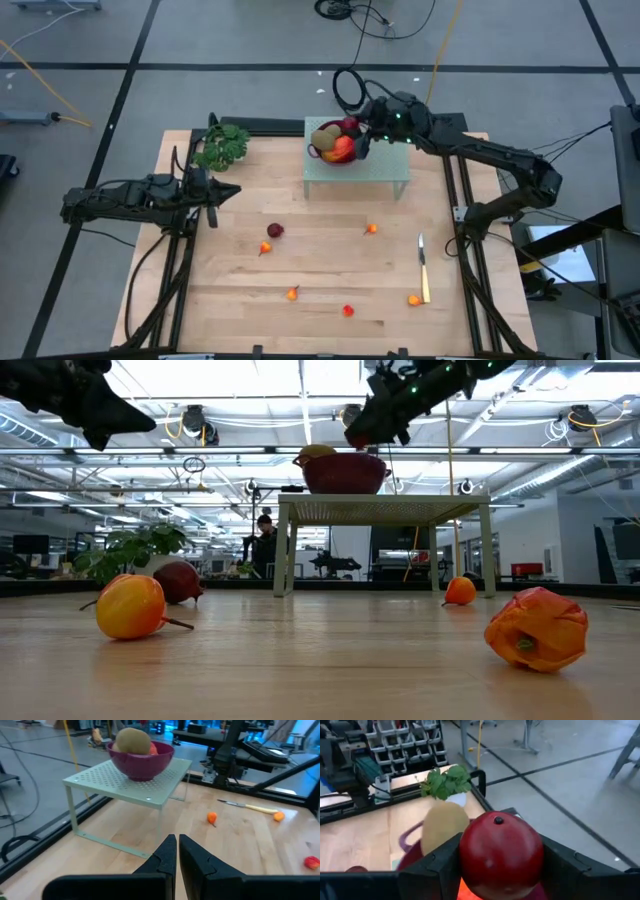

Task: Pick & Place Fruit
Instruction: Put the pomegranate in the violet strainer bowl on the shelf

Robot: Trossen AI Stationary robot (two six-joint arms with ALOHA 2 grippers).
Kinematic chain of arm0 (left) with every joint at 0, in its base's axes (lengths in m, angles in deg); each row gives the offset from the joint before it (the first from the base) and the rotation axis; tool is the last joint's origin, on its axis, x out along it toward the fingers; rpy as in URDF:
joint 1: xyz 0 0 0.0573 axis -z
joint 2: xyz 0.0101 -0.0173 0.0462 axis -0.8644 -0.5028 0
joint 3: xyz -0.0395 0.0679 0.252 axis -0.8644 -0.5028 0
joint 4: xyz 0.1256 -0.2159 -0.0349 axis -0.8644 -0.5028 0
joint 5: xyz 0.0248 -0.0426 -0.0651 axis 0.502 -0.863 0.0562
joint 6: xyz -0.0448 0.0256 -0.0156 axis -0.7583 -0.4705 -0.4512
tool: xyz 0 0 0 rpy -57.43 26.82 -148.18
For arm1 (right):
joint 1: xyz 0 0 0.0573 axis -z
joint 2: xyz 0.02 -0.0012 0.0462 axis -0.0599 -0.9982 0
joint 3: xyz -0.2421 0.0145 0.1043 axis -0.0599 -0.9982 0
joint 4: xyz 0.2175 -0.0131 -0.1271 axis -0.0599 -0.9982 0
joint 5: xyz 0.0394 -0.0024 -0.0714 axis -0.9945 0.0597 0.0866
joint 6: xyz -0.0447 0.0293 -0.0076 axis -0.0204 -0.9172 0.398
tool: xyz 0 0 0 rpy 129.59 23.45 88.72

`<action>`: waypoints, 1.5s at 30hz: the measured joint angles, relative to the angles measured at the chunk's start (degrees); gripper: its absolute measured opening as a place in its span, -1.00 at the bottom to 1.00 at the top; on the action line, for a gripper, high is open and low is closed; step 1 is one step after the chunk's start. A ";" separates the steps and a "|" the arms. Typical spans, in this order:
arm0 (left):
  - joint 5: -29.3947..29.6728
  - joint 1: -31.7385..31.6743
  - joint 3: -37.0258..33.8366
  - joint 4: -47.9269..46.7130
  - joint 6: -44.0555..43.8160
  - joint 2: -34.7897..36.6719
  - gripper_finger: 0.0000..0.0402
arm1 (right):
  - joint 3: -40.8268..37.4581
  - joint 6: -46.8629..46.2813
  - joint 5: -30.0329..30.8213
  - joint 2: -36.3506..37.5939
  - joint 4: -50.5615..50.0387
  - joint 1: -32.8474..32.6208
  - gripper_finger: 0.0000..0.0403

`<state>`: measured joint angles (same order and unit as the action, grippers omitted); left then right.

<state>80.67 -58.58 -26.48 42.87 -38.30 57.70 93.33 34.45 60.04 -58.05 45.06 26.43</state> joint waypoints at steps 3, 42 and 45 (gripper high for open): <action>1.03 0.01 0.00 0.00 -0.06 0.00 -0.90 | -0.11 0.00 -3.05 -1.49 0.61 1.41 0.00; 1.07 0.02 0.00 -0.06 -1.36 0.00 -0.90 | -1.55 4.98 -4.31 -4.96 4.01 1.53 0.14; 1.07 0.00 0.00 -0.06 -1.36 0.00 -0.90 | -2.15 4.98 -4.29 -4.96 4.32 1.53 0.14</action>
<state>81.75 -58.58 -26.48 42.80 -39.66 57.70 91.18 39.43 55.76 -63.01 49.38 27.96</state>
